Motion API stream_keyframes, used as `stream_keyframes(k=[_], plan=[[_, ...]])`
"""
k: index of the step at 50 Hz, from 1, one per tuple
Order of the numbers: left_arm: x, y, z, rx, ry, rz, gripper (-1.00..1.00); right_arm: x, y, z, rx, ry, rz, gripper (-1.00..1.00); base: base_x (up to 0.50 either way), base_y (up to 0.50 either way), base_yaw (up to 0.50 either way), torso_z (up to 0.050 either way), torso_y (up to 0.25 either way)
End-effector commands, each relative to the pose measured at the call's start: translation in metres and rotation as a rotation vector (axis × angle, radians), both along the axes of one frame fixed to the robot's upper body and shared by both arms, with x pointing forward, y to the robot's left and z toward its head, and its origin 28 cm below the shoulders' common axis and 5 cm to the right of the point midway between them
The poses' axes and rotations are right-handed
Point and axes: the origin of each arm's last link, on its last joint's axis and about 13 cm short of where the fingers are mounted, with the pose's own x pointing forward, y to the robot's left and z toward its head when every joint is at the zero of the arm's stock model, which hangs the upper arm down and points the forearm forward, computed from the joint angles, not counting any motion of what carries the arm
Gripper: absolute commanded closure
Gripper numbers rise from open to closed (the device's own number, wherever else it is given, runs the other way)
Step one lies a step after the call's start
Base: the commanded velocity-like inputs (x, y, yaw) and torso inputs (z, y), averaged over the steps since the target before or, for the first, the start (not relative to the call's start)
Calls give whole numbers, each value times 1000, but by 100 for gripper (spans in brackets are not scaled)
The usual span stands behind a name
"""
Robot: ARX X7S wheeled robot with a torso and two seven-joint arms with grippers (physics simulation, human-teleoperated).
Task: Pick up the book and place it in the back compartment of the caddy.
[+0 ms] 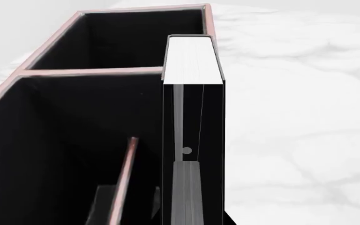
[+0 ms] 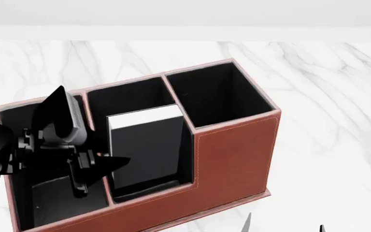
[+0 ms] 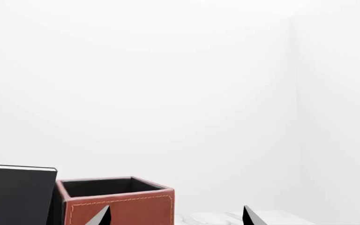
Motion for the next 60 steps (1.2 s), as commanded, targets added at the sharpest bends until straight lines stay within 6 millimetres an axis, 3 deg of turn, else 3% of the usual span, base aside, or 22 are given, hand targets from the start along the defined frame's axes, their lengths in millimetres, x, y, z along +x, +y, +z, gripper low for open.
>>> stream_keyframes(k=[1, 22, 44, 60], plan=[[2, -6, 2, -110, -24, 20, 100, 0, 0, 0, 0, 0, 0, -100, 0, 0, 0, 0, 10], [0, -9, -8, -98, -22, 54, 100, 0, 0, 0, 2, 0, 0, -100, 0, 0, 0, 0, 1], [-6, 2, -20, -97, 4, 134, 100, 0, -1, -1, 0, 2, -1, -100, 0, 0, 0, 0, 1], [-5, -4, -21, -53, 43, 107, 100, 0, 0, 0, 0, 2, 0, -100, 0, 0, 0, 0, 1]])
